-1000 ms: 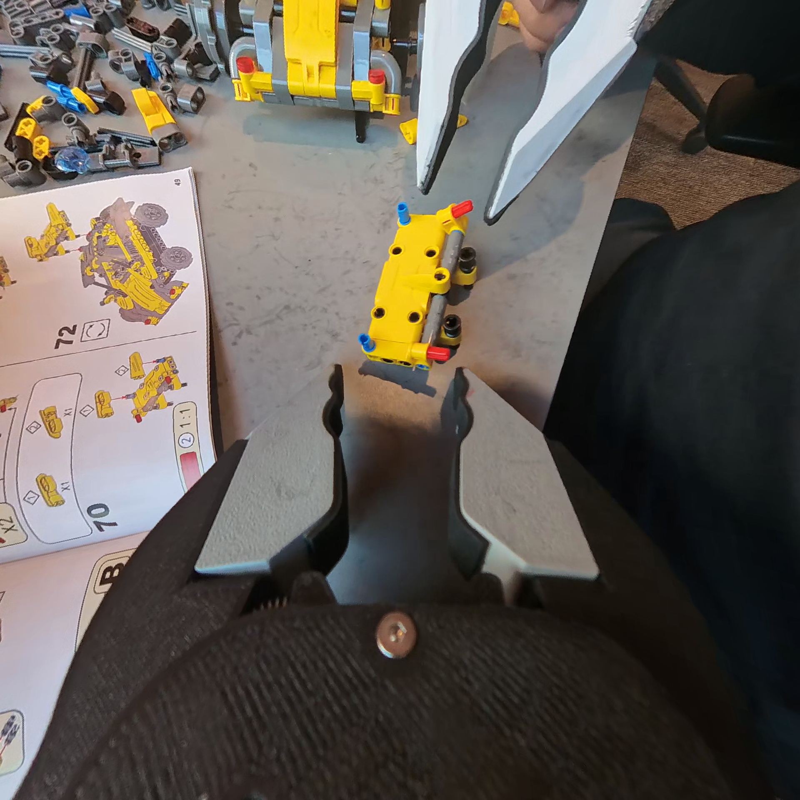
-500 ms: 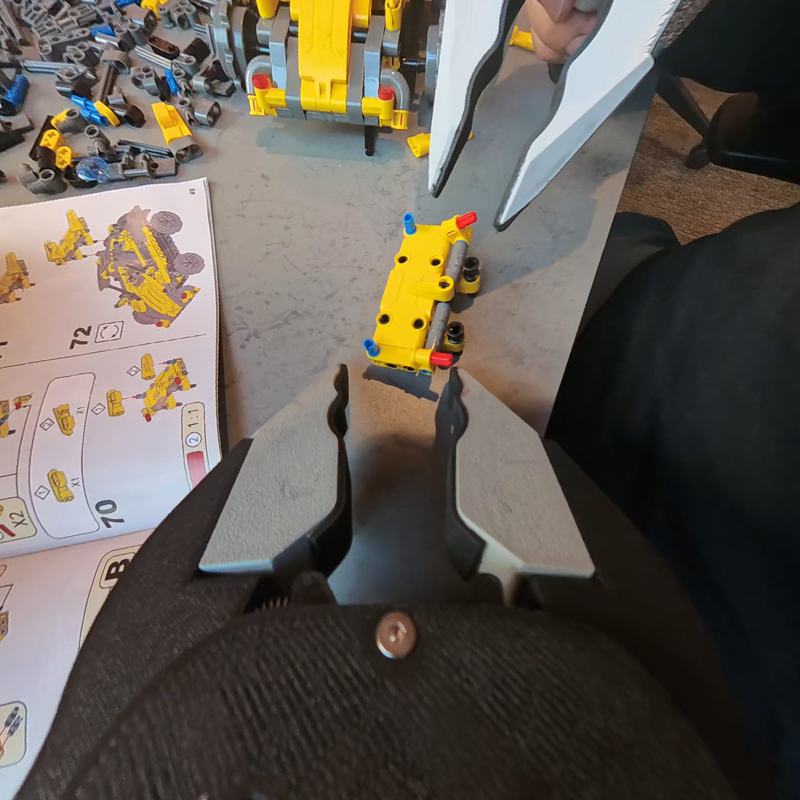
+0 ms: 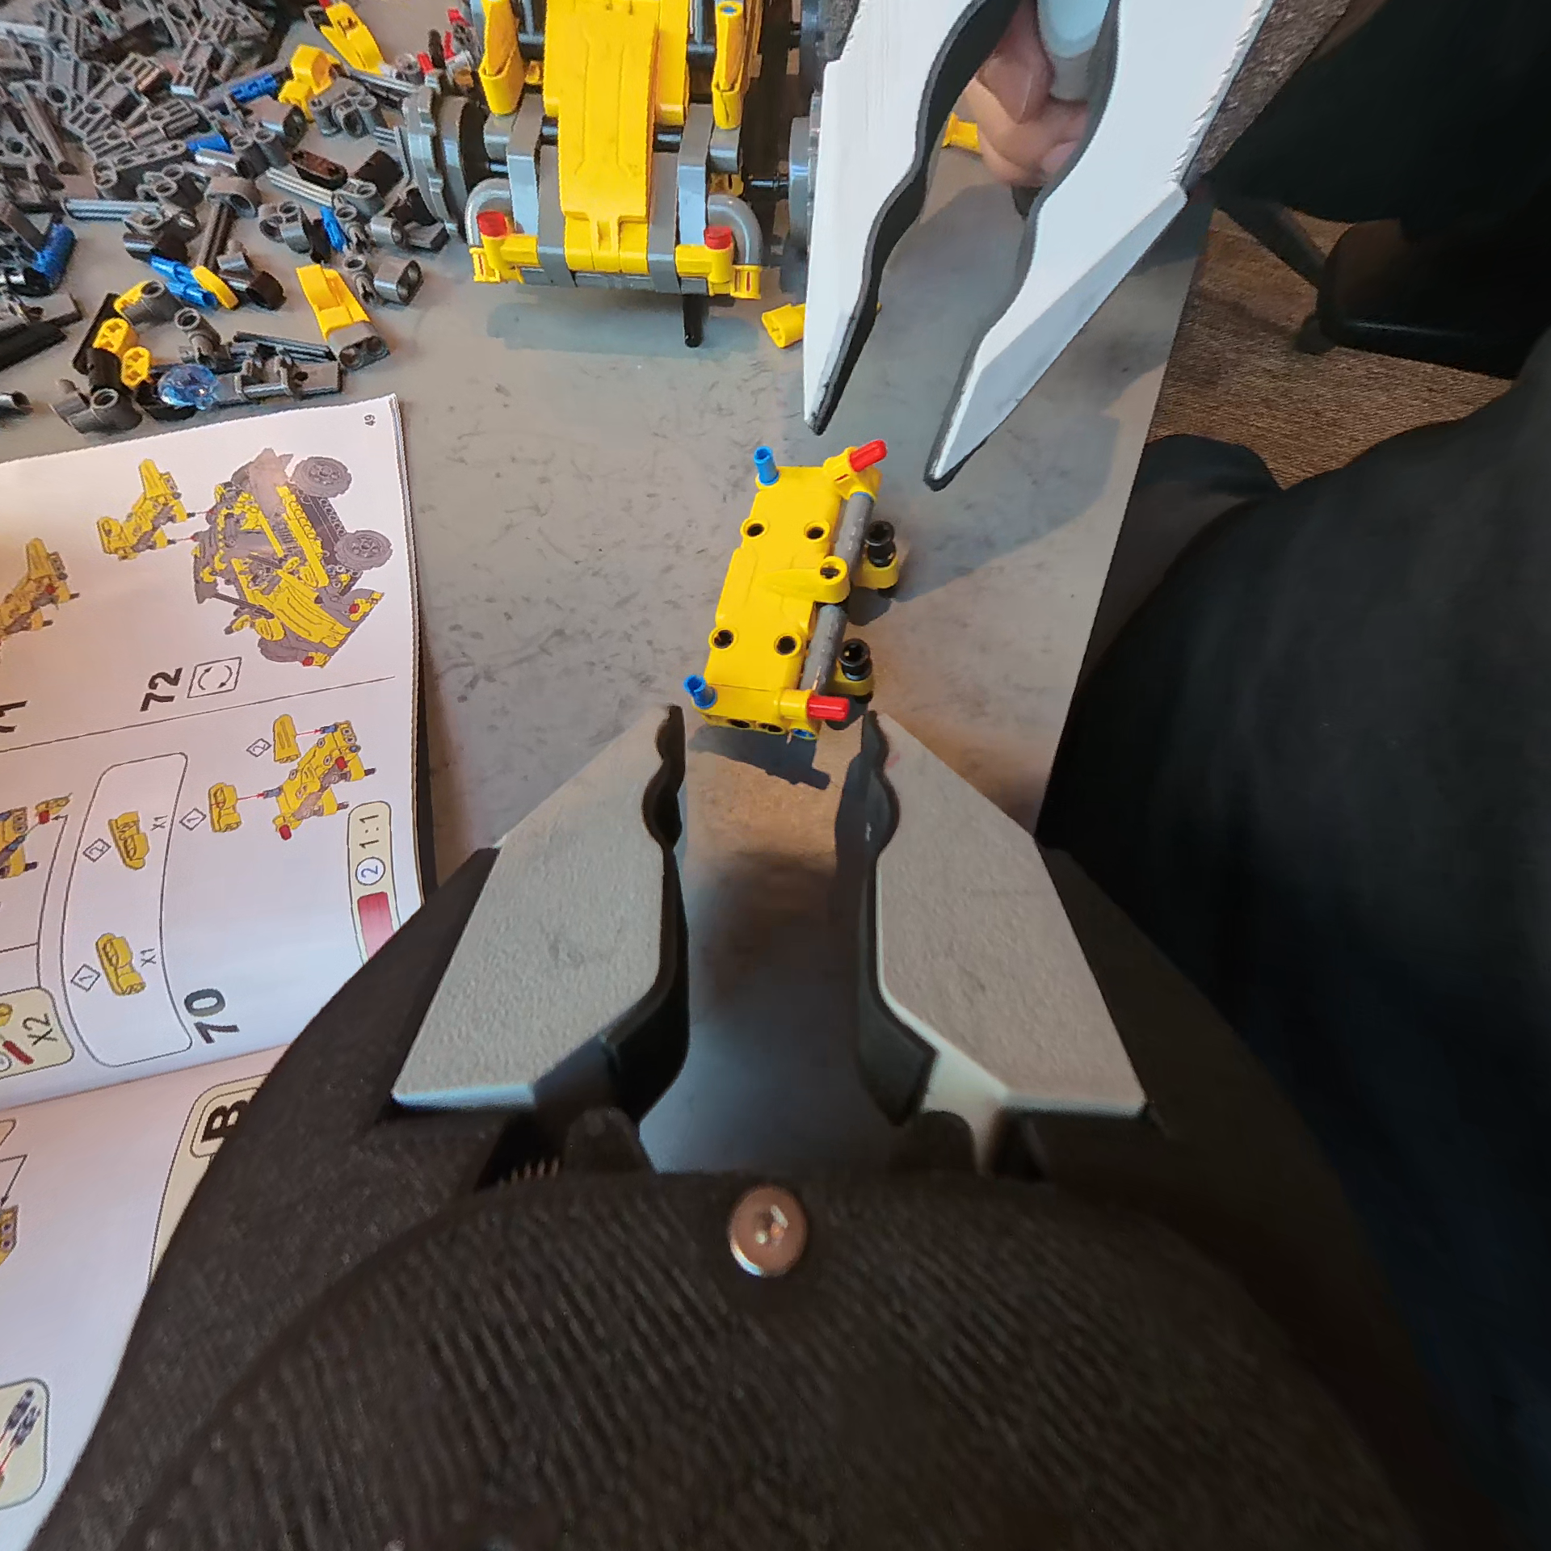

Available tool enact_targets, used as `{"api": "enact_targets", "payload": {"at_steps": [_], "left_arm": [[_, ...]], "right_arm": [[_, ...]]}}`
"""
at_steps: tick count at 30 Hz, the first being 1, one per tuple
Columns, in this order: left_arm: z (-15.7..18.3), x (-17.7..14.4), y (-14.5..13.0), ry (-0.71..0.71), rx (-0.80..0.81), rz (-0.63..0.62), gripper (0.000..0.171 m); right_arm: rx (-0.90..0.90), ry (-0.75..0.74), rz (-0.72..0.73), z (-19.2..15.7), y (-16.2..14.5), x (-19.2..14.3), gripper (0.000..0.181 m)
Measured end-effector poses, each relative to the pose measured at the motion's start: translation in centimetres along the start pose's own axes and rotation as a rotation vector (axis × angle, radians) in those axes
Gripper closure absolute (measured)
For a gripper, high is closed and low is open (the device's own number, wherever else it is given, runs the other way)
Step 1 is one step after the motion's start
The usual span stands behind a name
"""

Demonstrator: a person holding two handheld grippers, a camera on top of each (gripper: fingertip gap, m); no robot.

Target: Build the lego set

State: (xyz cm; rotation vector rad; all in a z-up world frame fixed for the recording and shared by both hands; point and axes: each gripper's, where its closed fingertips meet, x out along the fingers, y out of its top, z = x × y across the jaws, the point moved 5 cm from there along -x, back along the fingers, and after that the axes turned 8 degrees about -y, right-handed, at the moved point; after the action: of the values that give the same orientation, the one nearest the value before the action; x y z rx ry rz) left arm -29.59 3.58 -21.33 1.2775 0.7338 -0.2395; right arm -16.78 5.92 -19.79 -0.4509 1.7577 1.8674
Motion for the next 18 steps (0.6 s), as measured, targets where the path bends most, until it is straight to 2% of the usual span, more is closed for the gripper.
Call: {"api": "enact_targets", "payload": {"at_steps": [18], "left_arm": [[0.72, -0.20, 0.38, -0.002, 0.058, 0.036, 0.142]], "right_arm": [[-0.024, 0.012, -0.018, -0.34, -0.37, 0.33, 0.159]]}}
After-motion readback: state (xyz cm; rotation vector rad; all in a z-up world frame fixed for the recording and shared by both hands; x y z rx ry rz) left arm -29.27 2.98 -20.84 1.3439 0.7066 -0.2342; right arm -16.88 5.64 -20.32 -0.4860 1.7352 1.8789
